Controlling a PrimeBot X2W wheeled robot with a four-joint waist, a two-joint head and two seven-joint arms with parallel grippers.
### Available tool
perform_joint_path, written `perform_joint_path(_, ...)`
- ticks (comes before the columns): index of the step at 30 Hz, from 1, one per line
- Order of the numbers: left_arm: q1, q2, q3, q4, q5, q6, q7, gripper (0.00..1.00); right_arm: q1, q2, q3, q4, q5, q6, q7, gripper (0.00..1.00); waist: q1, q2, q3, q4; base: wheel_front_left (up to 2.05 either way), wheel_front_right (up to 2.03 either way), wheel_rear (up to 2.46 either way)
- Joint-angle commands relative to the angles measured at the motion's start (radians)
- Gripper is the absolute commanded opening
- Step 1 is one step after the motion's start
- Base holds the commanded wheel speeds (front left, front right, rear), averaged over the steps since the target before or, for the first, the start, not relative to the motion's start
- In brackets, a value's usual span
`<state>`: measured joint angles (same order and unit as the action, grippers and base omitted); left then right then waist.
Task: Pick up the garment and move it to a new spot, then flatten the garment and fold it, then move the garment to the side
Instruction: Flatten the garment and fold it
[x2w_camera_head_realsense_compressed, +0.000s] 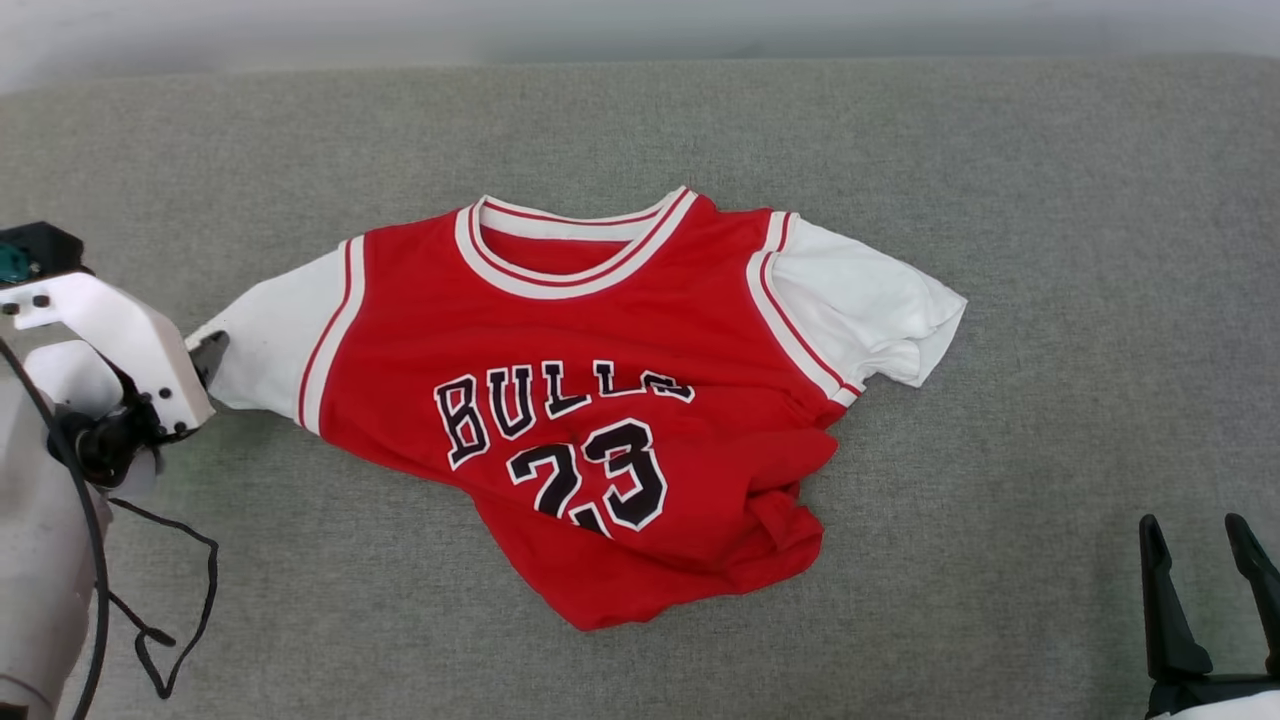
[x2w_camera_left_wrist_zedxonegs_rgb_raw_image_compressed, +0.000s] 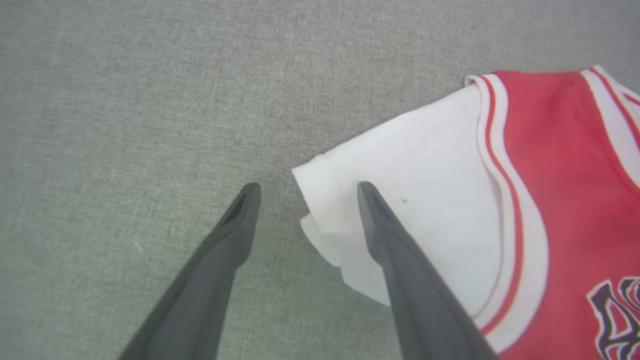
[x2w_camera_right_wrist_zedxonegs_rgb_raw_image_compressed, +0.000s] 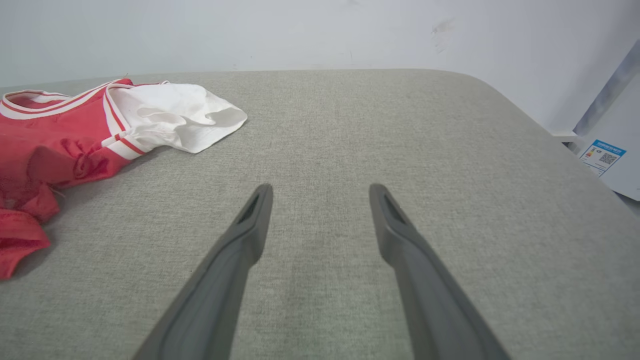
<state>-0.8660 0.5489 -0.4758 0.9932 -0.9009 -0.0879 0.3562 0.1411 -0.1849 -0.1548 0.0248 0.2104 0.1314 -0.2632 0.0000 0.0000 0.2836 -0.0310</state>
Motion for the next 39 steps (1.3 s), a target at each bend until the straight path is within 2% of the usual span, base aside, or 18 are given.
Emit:
perform_joint_path(1,-0.011,-0.009,-0.003,0.013,0.0,-0.007,0.001,1.0,-0.018,0.001,-0.004,-0.006,-0.002,-0.001,-0.002,1.0,0.0,0.0,0.009,-0.004,0.0,0.0,0.0)
perform_joint_path(8,-0.033,-0.022,-0.033,0.038,0.006,-0.034,-0.014,1.0,-0.021,0.0,-0.008,-0.01,-0.002,-0.001,-0.002,1.0,0.0,0.0,0.026,-0.005,0.0,0.0,0.0)
perform_joint_path(15,-0.045,-0.042,-0.058,0.079,-0.004,-0.04,-0.014,1.0,-0.031,-0.006,-0.001,-0.014,-0.002,-0.001,-0.002,1.0,0.0,0.0,0.037,-0.009,0.0,0.0,0.0)
perform_joint_path(21,-0.034,-0.057,-0.085,0.057,-0.036,-0.044,0.001,1.0,-0.031,-0.004,-0.005,-0.018,-0.005,-0.001,-0.002,1.0,0.0,0.0,0.047,-0.009,0.0,0.0,0.0)
perform_joint_path(22,-0.03,-0.055,-0.084,0.07,-0.047,-0.043,0.017,0.49,-0.031,-0.004,-0.006,-0.019,-0.006,-0.001,-0.002,1.0,0.0,0.0,0.047,-0.009,0.0,0.0,0.0)
perform_joint_path(23,-0.027,-0.054,-0.09,0.08,-0.051,-0.043,0.037,0.28,-0.032,-0.003,-0.007,-0.019,-0.005,-0.001,-0.002,1.0,0.0,0.0,0.048,-0.008,0.0,0.0,0.0)
perform_joint_path(24,-0.027,-0.057,-0.094,0.074,-0.059,-0.043,0.045,0.0,-0.033,-0.002,-0.008,-0.02,-0.004,-0.001,-0.002,1.0,0.0,0.0,0.048,-0.007,0.0,0.0,0.0)
perform_joint_path(34,-0.017,-0.015,-0.13,-0.037,-0.11,-0.043,-0.071,0.0,-0.052,-0.018,0.003,-0.036,0.001,-0.001,-0.002,1.0,0.0,0.0,0.043,0.019,0.0,0.0,0.0)
perform_joint_path(39,-0.013,0.007,-0.159,-0.089,-0.137,-0.042,-0.097,0.0,-0.083,-0.041,0.024,-0.038,0.025,-0.001,-0.002,1.0,0.0,0.0,0.025,0.035,0.0,0.0,0.0)
